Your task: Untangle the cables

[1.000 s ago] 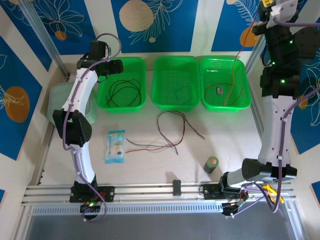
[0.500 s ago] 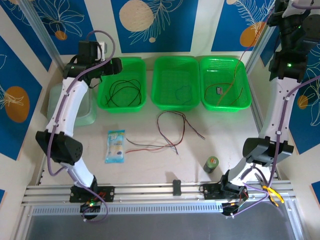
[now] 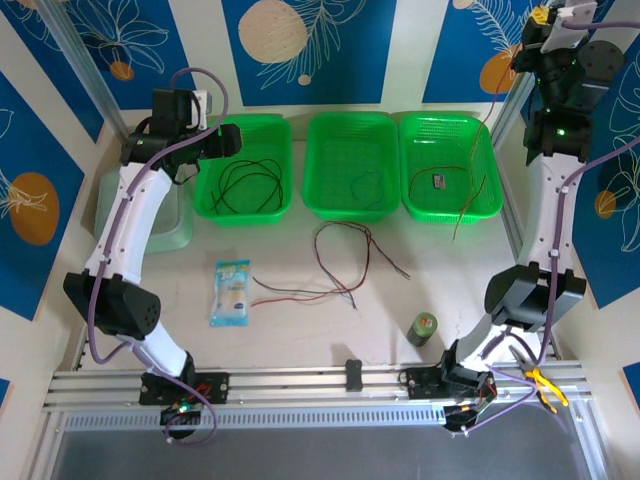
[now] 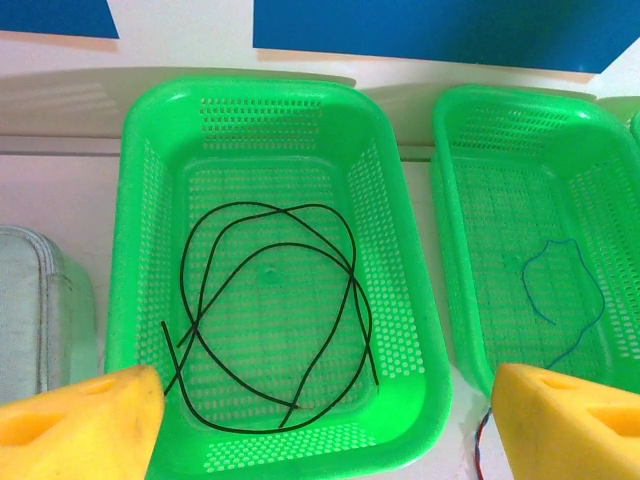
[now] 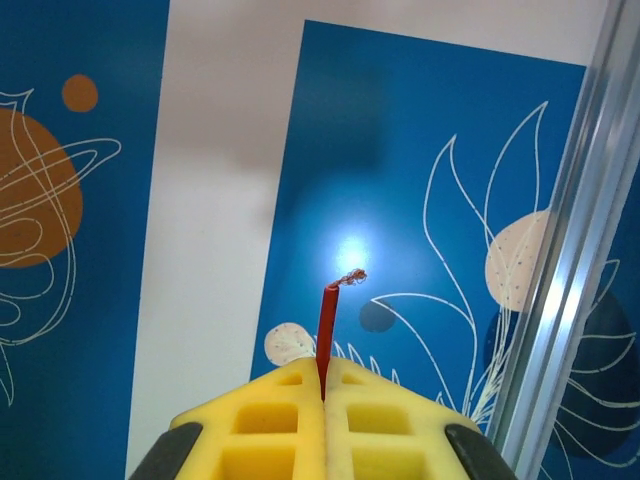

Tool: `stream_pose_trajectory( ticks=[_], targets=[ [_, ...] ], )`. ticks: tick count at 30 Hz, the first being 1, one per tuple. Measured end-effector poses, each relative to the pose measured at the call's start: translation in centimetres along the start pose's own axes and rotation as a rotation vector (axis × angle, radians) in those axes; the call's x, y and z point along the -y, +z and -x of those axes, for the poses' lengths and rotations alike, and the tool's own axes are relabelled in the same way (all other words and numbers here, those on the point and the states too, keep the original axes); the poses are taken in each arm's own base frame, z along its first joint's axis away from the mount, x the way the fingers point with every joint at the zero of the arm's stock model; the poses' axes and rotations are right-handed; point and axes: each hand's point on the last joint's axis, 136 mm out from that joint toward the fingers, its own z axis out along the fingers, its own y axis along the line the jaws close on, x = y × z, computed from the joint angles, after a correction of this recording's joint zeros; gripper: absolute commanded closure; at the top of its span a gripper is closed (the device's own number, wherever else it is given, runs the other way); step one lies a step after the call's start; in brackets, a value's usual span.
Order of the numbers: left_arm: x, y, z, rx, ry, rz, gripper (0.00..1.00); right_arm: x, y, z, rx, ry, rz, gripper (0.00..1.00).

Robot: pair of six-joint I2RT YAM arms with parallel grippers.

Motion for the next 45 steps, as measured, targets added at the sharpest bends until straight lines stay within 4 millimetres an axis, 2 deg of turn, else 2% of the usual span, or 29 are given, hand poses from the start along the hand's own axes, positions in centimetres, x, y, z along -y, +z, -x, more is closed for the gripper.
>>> stream_pose_trajectory(
  ticks=[8, 12, 15, 21, 28, 32, 34, 38, 45],
  targets=[
    [0.0, 0.0, -0.2, -0.006, -0.001, -0.003, 0.15, 1.3, 1.8, 6.1, 0.160, -0.002, -0.009, 1.00],
    [0.1, -0.5, -0.1, 0.000, 0.000, -0.004, 0.14, 1.4, 2.2, 7.5, 0.206, 0.005, -0.008, 1.00],
    [0.1, -1.0, 0.1, 0.009, 0.001, -0.006, 0.14, 1.5, 2.6, 7.5, 0.214, 0.019, -0.006, 1.00],
    [0.0, -1.3, -0.7, 0.000, 0.000, -0.005, 0.14, 1.0, 3.4, 4.9, 0.137, 0.080, 0.006, 1.00],
    [0.0, -0.9, -2.0, -0.033, -0.002, -0.015, 0.14, -1.7, 4.8, -1.7, -0.055, 0.184, -0.017, 1.00],
    [0.2, -1.3, -1.9, -0.027, -0.005, -0.025, 0.14, -3.0, 4.5, -4.7, -0.161, 0.229, -0.047, 1.00],
    [0.3, -1.7, -1.7, -0.018, -0.005, -0.030, 0.14, -3.3, 3.7, -5.9, -0.202, 0.250, -0.065, 1.00],
    [0.6, -2.6, -1.4, 0.001, -0.007, -0.043, 0.14, -3.5, 0.6, -8.4, -0.274, 0.306, -0.110, 1.00],
    [0.5, -2.7, -2.0, -0.007, -0.012, -0.042, 0.13, -5.7, -4.8, -12.3, -0.344, 0.322, -0.151, 1.00]
  ],
)
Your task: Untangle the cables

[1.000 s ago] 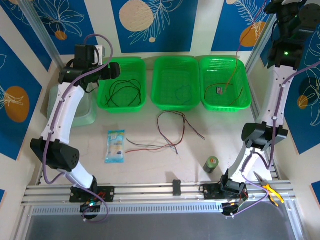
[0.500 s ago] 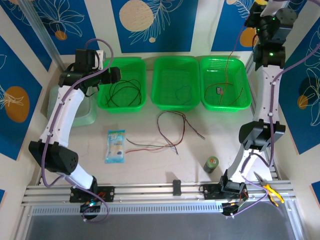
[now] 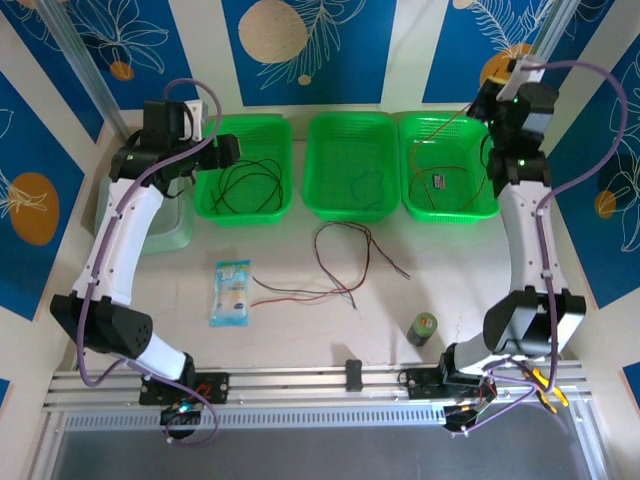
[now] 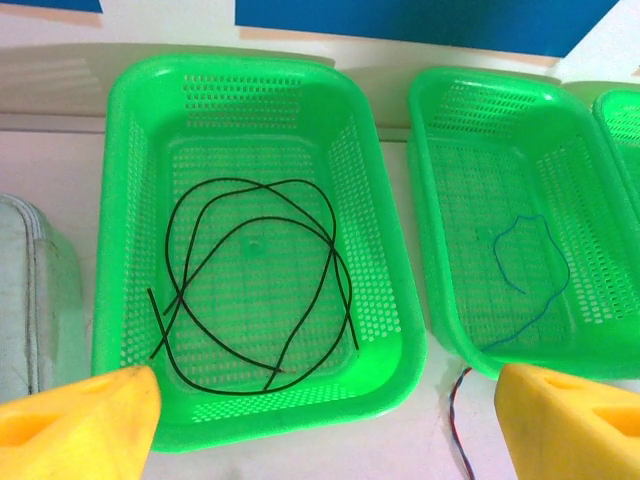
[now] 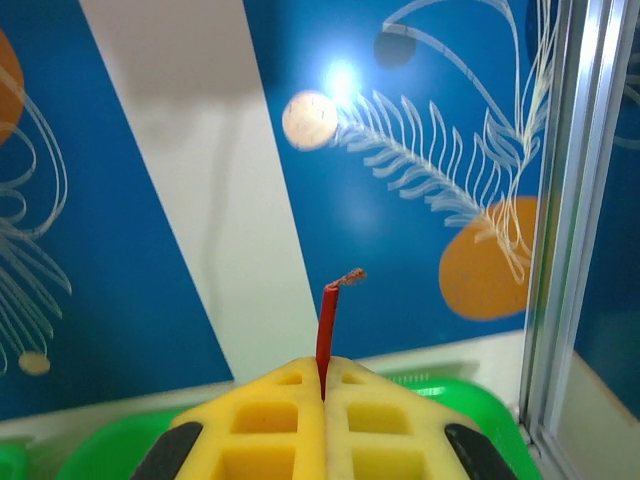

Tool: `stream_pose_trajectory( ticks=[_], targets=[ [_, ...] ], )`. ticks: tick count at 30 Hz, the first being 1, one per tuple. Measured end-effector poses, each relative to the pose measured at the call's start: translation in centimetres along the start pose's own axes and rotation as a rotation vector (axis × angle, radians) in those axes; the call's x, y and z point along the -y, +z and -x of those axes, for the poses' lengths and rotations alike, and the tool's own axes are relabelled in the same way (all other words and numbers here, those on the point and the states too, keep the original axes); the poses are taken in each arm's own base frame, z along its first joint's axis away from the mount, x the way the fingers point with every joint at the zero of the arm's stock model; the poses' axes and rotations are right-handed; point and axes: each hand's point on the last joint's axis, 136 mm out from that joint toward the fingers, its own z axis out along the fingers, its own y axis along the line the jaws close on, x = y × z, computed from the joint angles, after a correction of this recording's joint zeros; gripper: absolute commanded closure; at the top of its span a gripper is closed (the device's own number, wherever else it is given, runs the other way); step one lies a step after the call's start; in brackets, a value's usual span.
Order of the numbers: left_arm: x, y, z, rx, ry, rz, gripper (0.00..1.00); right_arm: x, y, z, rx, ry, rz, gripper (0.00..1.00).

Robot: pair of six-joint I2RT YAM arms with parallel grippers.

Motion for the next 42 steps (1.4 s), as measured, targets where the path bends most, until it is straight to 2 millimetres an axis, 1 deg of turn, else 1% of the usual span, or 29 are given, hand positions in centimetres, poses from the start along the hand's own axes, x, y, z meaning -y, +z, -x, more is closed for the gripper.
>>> stream_pose_trajectory(
  ticks=[2, 5, 6, 8, 11, 15, 18, 21, 24, 29, 37, 42],
  targets=[
    [-0.1, 0.2, -0.4, -0.010, 0.000, 0.002, 0.13, 0.1, -0.2, -1.7, -0.020, -0.054, -0.037, 1.00],
    [0.0, 0.3, -0.6, -0.015, 0.000, 0.001, 0.12, 0.8, 0.0, -3.5, -0.047, -0.136, -0.107, 1.00],
    [0.0, 0.2, -0.6, -0.014, 0.001, 0.001, 0.12, 1.2, 0.1, -3.8, -0.054, -0.150, -0.127, 1.00],
    [0.1, 0.2, -0.6, -0.014, 0.000, -0.002, 0.12, 2.8, 0.0, -4.2, -0.061, -0.181, -0.193, 1.00],
    [0.5, 0.0, -0.7, -0.012, -0.003, -0.008, 0.12, 4.7, -0.2, -4.3, -0.055, -0.215, -0.278, 1.00],
    [0.8, -0.2, -0.8, -0.011, -0.002, -0.016, 0.11, 6.2, 0.1, -5.0, -0.086, -0.212, -0.343, 1.00],
    [1.0, -0.2, -0.8, -0.012, 0.000, -0.018, 0.11, 7.2, 0.4, -6.7, -0.154, -0.173, -0.367, 1.00],
    [1.1, -0.2, -0.8, -0.013, 0.002, -0.020, 0.11, 8.5, 0.2, -8.3, -0.213, -0.119, -0.393, 1.00],
    [1.1, -0.2, -0.9, -0.013, 0.002, -0.020, 0.10, 9.3, 0.1, -8.9, -0.232, -0.089, -0.408, 1.00],
    [1.2, 0.0, -1.3, -0.024, 0.002, -0.022, 0.10, 9.3, 0.3, -9.3, -0.224, -0.075, -0.399, 1.00],
    [1.3, 0.1, -1.9, -0.036, 0.004, -0.023, 0.09, 8.8, 1.8, -11.8, -0.277, -0.103, -0.382, 1.00],
    [1.3, 0.1, -1.9, -0.035, 0.004, -0.024, 0.09, 7.7, 2.2, -11.7, -0.264, -0.139, -0.347, 1.00]
  ],
)
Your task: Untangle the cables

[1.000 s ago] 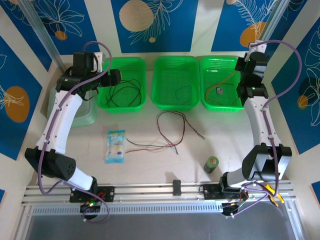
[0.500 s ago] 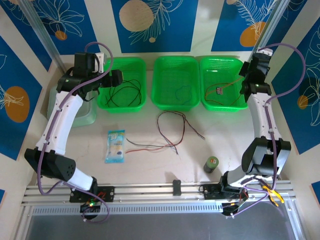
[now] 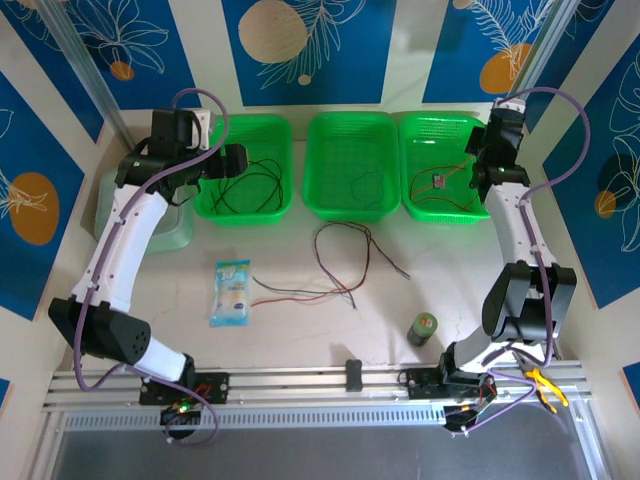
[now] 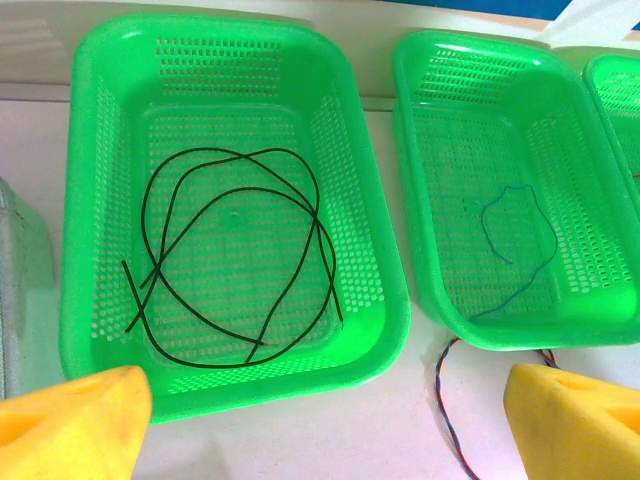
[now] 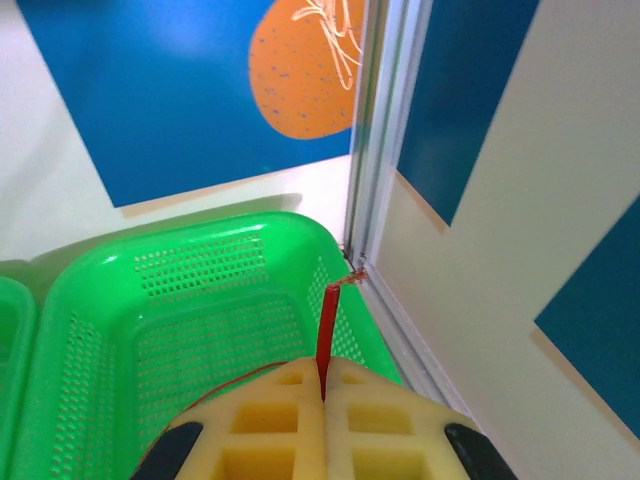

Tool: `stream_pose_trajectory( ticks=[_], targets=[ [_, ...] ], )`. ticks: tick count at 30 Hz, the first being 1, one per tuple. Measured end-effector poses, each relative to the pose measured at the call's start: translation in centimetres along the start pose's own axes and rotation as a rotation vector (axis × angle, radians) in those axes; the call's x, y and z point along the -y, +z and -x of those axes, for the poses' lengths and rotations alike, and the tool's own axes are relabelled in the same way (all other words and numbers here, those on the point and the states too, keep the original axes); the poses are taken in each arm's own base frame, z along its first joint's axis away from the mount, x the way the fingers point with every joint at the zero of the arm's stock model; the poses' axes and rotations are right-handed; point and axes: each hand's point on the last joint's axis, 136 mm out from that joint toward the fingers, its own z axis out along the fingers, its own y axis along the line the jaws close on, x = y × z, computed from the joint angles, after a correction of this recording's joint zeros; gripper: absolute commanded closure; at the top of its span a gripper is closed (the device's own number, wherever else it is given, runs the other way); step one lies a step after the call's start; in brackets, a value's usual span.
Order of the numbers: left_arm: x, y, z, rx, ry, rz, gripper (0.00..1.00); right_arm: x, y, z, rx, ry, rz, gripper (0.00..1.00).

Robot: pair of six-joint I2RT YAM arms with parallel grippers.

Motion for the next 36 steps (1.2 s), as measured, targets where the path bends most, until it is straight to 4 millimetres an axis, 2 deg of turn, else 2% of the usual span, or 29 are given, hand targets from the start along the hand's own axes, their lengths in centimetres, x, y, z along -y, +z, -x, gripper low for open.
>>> stream_pose_trajectory(
  ticks=[7, 11, 19, 23, 31, 36],
  targets=[
    [0.4, 0.0, 0.0, 0.002, 0.001, -0.007, 0.08, -0.8, 0.1, -0.1, 0.012, -0.031, 0.021, 1.00],
    [0.7, 0.0, 0.0, 0.002, 0.005, -0.013, 0.08, -1.0, 1.4, -0.7, 0.008, -0.054, -0.009, 1.00],
    [0.8, 0.0, -0.1, 0.001, 0.008, -0.016, 0.07, -2.2, 6.2, -5.0, -0.084, -0.134, -0.059, 1.00],
    [0.8, 0.1, -0.1, 0.000, 0.008, -0.015, 0.07, -2.2, 8.6, -5.8, -0.112, -0.139, -0.069, 1.00],
    [0.8, 0.7, -0.4, -0.015, 0.007, -0.013, 0.06, -2.2, 15.6, -7.1, -0.227, -0.113, -0.033, 1.00],
    [0.9, 1.2, -0.6, -0.027, 0.010, -0.014, 0.06, -3.1, 17.4, -9.5, -0.359, -0.062, 0.031, 1.00]
  ],
)
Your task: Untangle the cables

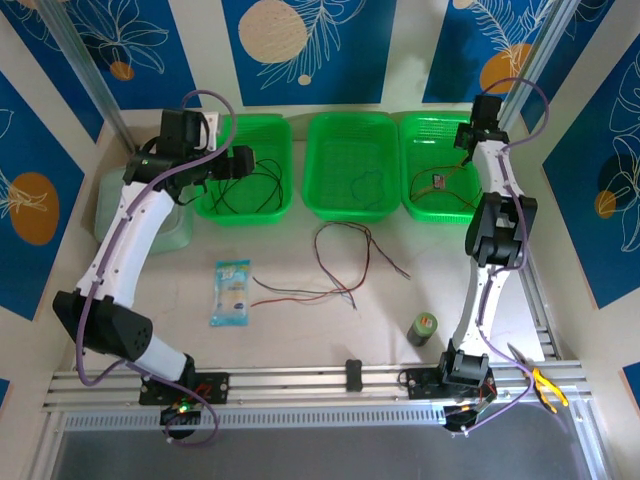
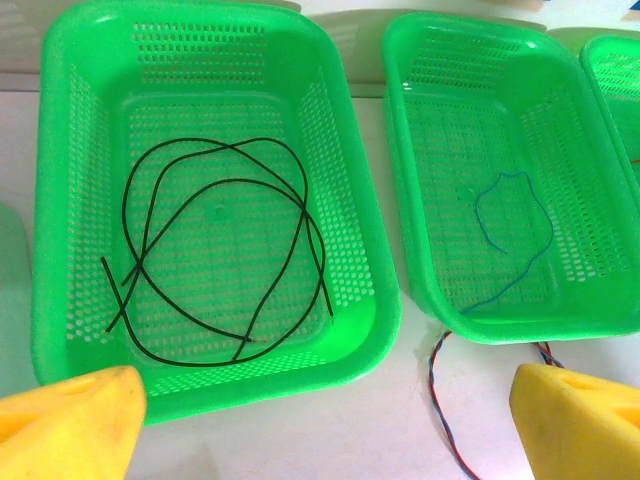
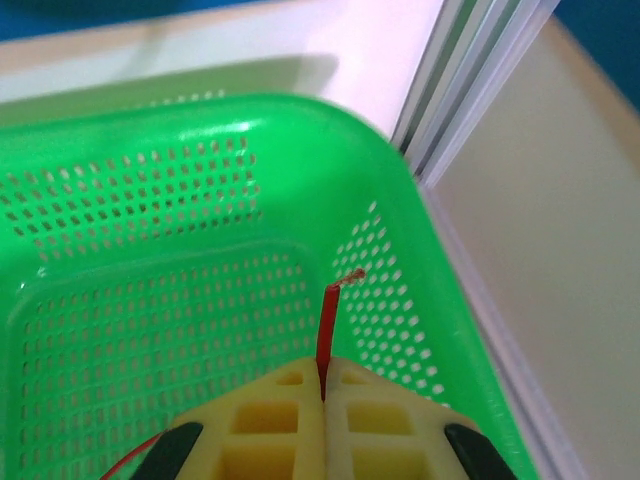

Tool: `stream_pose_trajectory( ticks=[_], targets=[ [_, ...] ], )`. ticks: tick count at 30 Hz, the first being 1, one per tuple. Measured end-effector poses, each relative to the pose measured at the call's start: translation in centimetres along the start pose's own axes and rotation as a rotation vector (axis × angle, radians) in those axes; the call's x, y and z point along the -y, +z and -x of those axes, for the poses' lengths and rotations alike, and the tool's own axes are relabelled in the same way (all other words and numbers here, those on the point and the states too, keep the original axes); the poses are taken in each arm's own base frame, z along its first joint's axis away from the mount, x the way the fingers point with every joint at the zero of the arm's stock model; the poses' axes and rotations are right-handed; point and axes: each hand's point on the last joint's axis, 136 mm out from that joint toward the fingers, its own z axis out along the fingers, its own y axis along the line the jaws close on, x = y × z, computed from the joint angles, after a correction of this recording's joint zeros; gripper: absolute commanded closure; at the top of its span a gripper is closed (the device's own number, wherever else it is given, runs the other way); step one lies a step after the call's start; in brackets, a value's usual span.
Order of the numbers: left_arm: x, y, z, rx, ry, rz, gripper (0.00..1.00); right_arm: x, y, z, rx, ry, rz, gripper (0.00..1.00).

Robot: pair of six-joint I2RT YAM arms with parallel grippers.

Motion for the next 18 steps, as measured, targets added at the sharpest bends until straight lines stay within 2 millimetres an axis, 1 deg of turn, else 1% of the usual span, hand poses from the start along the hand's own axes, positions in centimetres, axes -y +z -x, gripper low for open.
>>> stream_pose_trajectory(
  ticks=[3, 6, 10, 11, 12, 13, 15, 17, 18],
  targets=[
    [0.1, 0.2, -0.2, -0.007, 0.000, -0.002, 0.06, -0.6, 1.1, -2.0, -0.089, 0.011, 0.030, 1.00],
    [0.1, 0.5, -0.6, -0.018, -0.001, -0.001, 0.06, -1.3, 2.1, -4.9, -0.190, 0.014, 0.051, 1.00],
    [0.0, 0.9, -1.2, -0.034, -0.008, 0.001, 0.05, -1.7, 2.8, -8.4, -0.306, 0.028, 0.068, 0.85],
    [0.0, 1.0, -1.3, -0.037, -0.008, 0.001, 0.05, -1.8, 2.9, -8.9, -0.323, 0.032, 0.070, 0.83],
    [0.0, 1.0, -1.4, -0.039, -0.010, 0.001, 0.05, -1.7, 2.9, -9.4, -0.341, 0.040, 0.072, 0.79],
    [0.0, 1.1, -1.5, -0.040, -0.012, 0.001, 0.05, -1.7, 2.9, -9.8, -0.357, 0.048, 0.072, 0.73],
    [0.0, 1.2, -1.6, -0.041, -0.014, 0.000, 0.05, -1.6, 2.8, -10.3, -0.377, 0.056, 0.074, 0.57],
    [0.0, 1.4, -1.7, -0.044, -0.015, 0.001, 0.05, -1.6, 2.7, -10.5, -0.387, 0.065, 0.081, 0.34],
    [-0.1, 1.4, -1.8, -0.046, -0.015, 0.002, 0.05, -1.5, 2.7, -10.5, -0.391, 0.066, 0.082, 0.21]
  ],
)
